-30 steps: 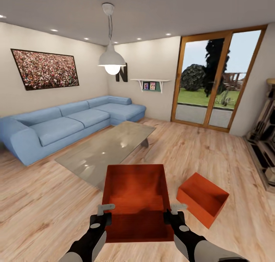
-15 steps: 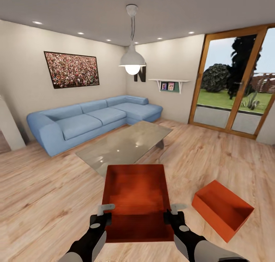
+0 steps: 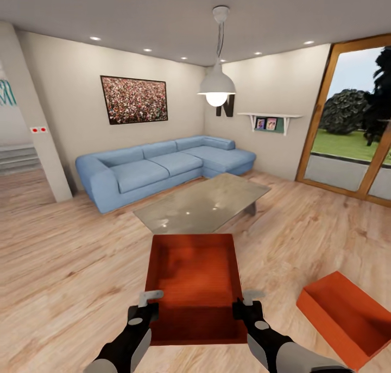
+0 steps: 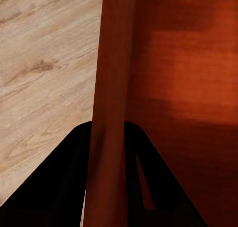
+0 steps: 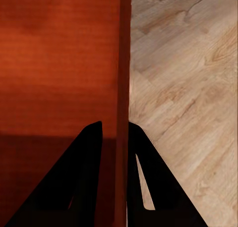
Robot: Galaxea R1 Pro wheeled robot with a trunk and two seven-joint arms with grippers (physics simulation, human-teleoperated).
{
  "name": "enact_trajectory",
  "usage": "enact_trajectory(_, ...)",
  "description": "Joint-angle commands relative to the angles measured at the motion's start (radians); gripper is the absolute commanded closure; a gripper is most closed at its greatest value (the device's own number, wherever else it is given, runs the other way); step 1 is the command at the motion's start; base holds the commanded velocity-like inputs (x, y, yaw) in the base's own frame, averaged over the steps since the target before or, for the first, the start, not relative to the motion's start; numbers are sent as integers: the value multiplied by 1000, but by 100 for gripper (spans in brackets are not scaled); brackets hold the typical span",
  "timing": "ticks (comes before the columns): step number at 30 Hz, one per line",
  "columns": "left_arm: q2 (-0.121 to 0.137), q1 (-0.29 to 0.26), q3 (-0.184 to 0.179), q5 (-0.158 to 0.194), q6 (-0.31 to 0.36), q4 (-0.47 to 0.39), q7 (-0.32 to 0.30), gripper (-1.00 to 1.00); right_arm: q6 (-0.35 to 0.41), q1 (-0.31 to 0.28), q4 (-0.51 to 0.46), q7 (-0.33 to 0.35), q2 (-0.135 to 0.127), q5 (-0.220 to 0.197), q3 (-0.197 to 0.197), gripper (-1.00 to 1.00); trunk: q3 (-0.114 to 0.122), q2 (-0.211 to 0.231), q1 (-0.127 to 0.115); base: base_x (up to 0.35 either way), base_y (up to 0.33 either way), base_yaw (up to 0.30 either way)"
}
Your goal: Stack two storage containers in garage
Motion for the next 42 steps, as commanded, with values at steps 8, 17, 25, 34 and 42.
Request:
enact_trajectory(8, -1, -1, 16, -9, 2, -40, 7, 100, -4, 0, 2, -10, 0, -9, -14, 100, -1, -1, 0, 0, 0, 300)
enact_trajectory(17, -1, -2, 16, -9, 2, -40, 7, 100, -4, 0, 2, -10, 0, -9, -14, 100, -1, -1, 0, 0, 0, 300)
enact_trajectory(25, -1, -1, 16, -9, 2, -42, 7, 100, -4, 0, 2, -10, 0, -9, -14, 100, -1, -1, 0, 0, 0, 300)
enact_trajectory(34, -1, -2, 16, -9, 2, -42, 7, 100, -4, 0, 2, -10, 0, -9, -14, 100, 3, -1, 0, 0, 0, 300)
enact_trajectory(42, -1, -2, 16, -9, 2, -43, 7, 100, -4, 0, 2, -10, 0, -9, -14, 100, 7, -1, 0, 0, 0, 300)
